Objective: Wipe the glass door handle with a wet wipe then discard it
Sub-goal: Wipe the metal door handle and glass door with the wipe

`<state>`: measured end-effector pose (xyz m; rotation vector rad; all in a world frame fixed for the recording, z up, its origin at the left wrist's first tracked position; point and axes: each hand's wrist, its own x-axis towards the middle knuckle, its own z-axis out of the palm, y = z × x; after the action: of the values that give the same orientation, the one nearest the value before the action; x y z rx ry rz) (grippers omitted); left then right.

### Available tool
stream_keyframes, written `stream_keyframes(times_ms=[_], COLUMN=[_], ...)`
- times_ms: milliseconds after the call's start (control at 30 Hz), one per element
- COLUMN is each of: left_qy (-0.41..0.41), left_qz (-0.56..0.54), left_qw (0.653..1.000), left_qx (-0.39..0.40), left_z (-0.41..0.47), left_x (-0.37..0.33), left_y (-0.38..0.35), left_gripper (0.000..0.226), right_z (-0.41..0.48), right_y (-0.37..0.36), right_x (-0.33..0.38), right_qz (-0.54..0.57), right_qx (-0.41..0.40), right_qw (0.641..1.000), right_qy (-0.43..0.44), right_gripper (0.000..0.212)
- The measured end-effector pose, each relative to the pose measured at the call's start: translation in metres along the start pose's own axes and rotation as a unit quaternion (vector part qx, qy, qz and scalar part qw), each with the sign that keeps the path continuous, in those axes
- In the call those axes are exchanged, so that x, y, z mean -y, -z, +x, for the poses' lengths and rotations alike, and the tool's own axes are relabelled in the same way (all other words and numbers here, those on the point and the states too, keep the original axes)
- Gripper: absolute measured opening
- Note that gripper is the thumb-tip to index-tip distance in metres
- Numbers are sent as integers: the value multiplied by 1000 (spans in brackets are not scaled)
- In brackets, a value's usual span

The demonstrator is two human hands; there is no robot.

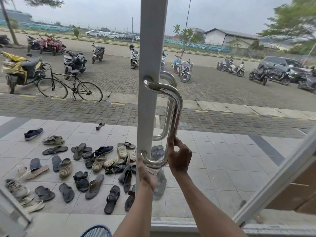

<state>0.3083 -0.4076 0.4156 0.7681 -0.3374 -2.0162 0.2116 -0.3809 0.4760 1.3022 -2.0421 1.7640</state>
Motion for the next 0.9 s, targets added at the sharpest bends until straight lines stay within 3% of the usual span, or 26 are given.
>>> stream_keyframes(times_ms=[167, 333, 467, 600, 700, 900], left_qy=[-25, -117, -96, -23, -25, -141], left_qz=[-19, 114, 218, 81, 5, 79], left_qw=[999, 986, 971, 996, 999, 986], left_qx=[17, 17, -2, -18, -28, -37], left_z=[1, 15, 23, 10, 3, 5], left_x=[-8, -47, -41, -6, 10, -14], left_y=[1, 7, 9, 14, 6, 1], left_gripper=[87, 74, 67, 73, 76, 80], right_z=[0, -1, 0, -1, -1, -1], right_y=[3, 2, 3, 5, 6, 7], right_x=[1, 3, 3, 5, 6, 8], right_qz=[1, 11, 9, 1, 1, -6], right_qx=[2, 5, 6, 8, 9, 14], right_qw=[1000, 1000, 1000, 1000, 1000, 1000], right_qy=[3, -11, -4, 3, 3, 9], right_gripper=[43, 30, 29, 30, 29, 28])
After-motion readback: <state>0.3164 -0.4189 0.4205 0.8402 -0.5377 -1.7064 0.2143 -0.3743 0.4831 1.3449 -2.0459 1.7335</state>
